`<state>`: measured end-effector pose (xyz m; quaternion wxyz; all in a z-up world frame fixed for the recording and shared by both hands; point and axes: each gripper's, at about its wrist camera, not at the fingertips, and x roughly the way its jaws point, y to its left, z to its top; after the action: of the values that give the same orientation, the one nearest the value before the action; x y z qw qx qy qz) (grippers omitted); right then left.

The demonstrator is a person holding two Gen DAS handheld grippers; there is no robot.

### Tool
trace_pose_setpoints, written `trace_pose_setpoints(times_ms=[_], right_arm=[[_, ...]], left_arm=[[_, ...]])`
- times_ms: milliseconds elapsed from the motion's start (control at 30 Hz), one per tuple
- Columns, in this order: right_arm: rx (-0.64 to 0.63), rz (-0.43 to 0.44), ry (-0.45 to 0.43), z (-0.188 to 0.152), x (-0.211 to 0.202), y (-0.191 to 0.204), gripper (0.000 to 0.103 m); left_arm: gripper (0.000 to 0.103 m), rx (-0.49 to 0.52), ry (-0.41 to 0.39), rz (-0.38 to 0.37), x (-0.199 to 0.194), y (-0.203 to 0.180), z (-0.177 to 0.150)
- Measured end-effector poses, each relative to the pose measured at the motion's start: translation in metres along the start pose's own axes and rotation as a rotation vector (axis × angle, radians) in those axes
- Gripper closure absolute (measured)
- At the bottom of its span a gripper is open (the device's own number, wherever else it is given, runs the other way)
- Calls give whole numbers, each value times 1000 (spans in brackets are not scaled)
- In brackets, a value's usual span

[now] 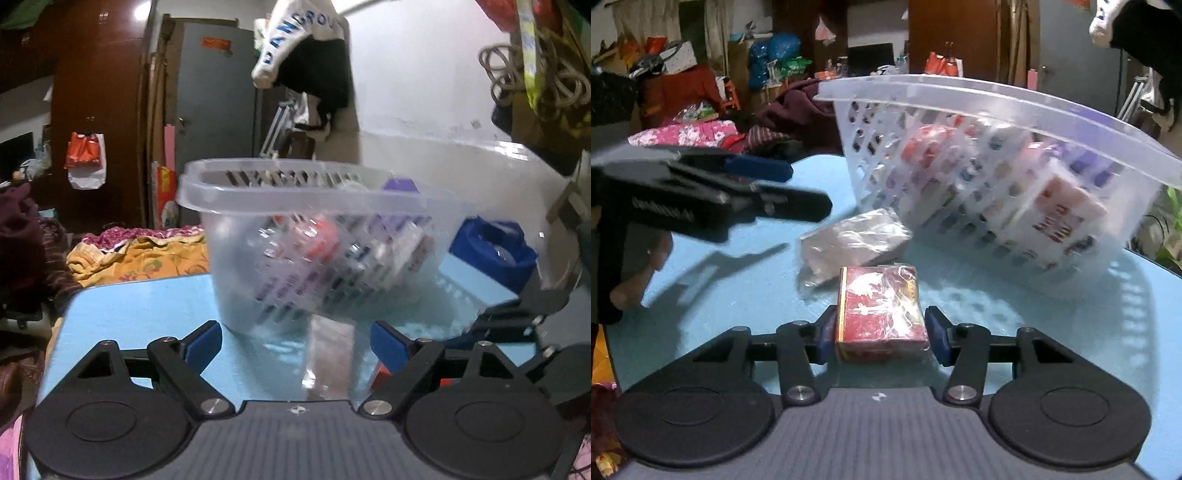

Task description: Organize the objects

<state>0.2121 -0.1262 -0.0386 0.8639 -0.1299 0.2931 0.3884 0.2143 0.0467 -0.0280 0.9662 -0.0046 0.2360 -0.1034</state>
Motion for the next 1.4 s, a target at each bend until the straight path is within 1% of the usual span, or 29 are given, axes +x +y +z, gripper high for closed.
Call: trace_pose_setpoints(times_ms=[133,167,233,267,300,333,367,433,467,533,567,700,833,867,933,967,1000,1033,1100,1133,1167,1200,1233,1267,1333,1367,1400], right_arm=[[84,-46,-79,-16,-27,-23,49],[109,-49,-96,-21,-34,-28,49],[158,-54,-131,-31,-43,-37,49],[171,-58,-141,-35,-47,-40,49],[181,-60,-149,-37,-48,-42,49],[192,-61,-158,-40,-50,-43,49],[197,-67,-165,-39,-51,-46,49],[205,-73,-184,-43,-56,-47,49],[214,-66,-192,-46,-58,-47,49],[225,-58,-204,-48,-59,-48,49],[231,-62,-209,-47,-56,-47,49],[223,-69,-250,-49,-58,-46,49],[233,-64,-293,-52,-61,-47,49],[220,-63,-310,-53,-63,-45,49],[182,-60,-370,-57,-70,-40,49],[169,-70,-405,-60,-74,-37,49],[166,-79,-433,-61,-78,-35,49],[186,-68,-458,-60,-83,-35,49],[211,-11,-525,-47,-98,-37,49],[200,-22,-561,-34,-107,-36,49],[180,-64,-573,-16,-112,-35,49],[154,-107,-568,7,-114,-35,49],[129,-125,-561,30,-113,-37,49],[108,-136,-554,55,-109,-42,49],[79,-162,-519,94,-97,-50,49],[70,-171,-510,109,-89,-54,48],[67,-181,-494,123,-81,-60,43]], left_arm=[[14,61,58,12,18,-25,-7],[16,71,73,23,22,-29,-9],[33,80,101,34,29,-36,-10],[38,83,118,35,32,-39,-11],[49,88,131,42,34,-41,-12],[62,93,139,58,35,-42,-12],[62,97,138,71,35,-43,-13],[62,89,107,73,29,-43,-13],[62,88,94,62,26,-43,-14],[62,63,82,-2,19,-41,-16],[62,53,71,-18,16,-41,-17],[62,45,-9,-69,-4,-42,-23],[62,33,-76,-99,-14,-41,-26],[62,27,-92,-109,-17,-40,-27],[62,9,-136,-115,-24,-38,-28],[62,4,-173,-113,-32,-37,-31],[62,-1,-201,-106,-36,-38,-31],[62,-4,-224,-106,-41,-38,-29],[62,11,-289,-102,-58,-40,-16],[62,21,-318,-82,-63,-41,-4],[62,31,-341,-58,-67,-41,14],[62,36,-350,-47,-68,-39,31],[62,39,-358,-31,-66,-35,51],[62,44,-355,-10,-62,-32,67],[61,42,-321,34,-46,-24,98],[60,45,-274,42,-33,-19,111],[58,46,-214,53,-17,-15,121]])
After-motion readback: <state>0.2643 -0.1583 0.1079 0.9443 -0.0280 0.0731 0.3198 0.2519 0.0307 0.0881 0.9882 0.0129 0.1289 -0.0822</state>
